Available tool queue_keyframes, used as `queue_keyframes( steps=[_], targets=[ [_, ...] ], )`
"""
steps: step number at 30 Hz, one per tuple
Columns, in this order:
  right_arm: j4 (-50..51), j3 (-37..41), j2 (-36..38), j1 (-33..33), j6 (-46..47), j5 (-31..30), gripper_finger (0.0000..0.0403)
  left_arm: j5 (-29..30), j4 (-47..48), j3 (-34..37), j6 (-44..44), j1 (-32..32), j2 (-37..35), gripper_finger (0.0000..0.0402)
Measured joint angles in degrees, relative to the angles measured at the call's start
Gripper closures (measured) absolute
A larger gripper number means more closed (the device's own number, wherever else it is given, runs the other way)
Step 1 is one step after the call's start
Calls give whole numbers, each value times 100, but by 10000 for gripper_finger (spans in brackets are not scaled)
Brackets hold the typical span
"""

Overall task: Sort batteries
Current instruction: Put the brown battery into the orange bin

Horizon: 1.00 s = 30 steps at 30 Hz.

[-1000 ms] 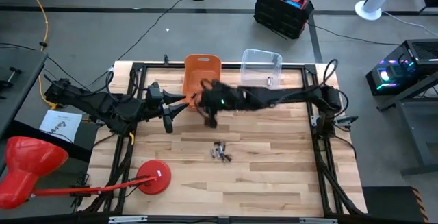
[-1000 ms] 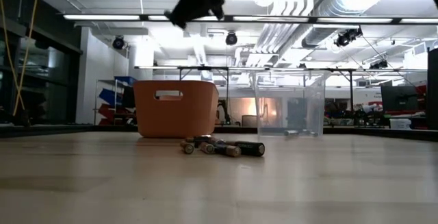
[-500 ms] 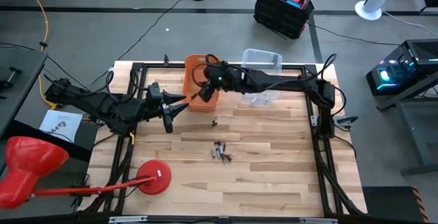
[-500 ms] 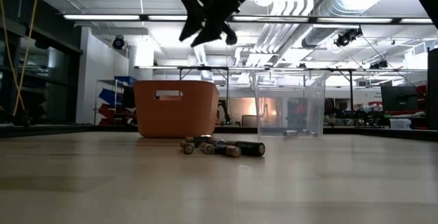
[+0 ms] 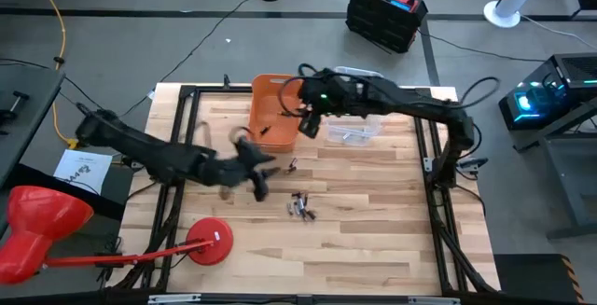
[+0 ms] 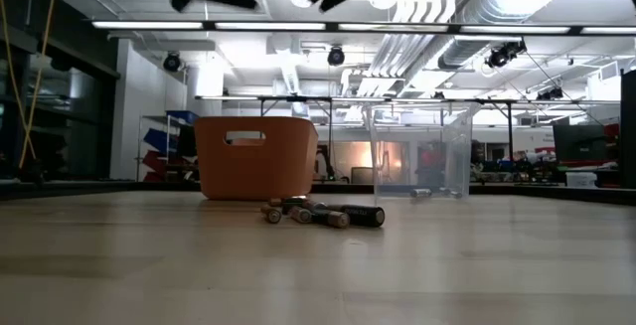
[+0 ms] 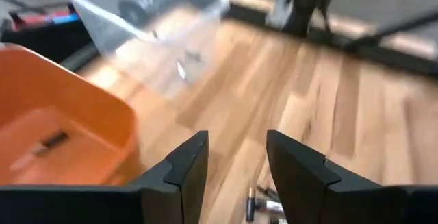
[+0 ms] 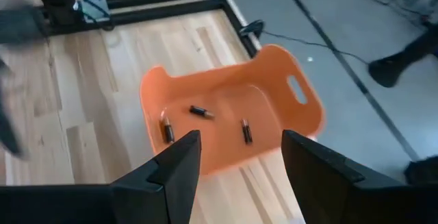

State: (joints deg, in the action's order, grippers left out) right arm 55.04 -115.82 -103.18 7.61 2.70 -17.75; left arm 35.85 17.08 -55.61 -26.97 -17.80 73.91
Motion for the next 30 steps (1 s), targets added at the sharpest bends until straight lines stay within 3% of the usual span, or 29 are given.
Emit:
queue_keyframes(
  steps=[7, 18, 27, 30],
  targets=[
    [963, 38, 831, -469, 706, -878, 203, -971, -443, 2, -285, 635, 1619, 260],
    [1619, 41, 1447, -1192, 1714, -1910, 203, -2133, -503, 2, -744, 1604, 2762, 268],
    [1889, 45, 1390, -1365, 1995, -1948, 203, -2316, -698, -20, -773, 1635, 3366, 276],
    [1889, 45, 1390, -1365, 2036, -1988, 203, -2298, -645, -21, -649, 1585, 3410, 295]
  ],
)
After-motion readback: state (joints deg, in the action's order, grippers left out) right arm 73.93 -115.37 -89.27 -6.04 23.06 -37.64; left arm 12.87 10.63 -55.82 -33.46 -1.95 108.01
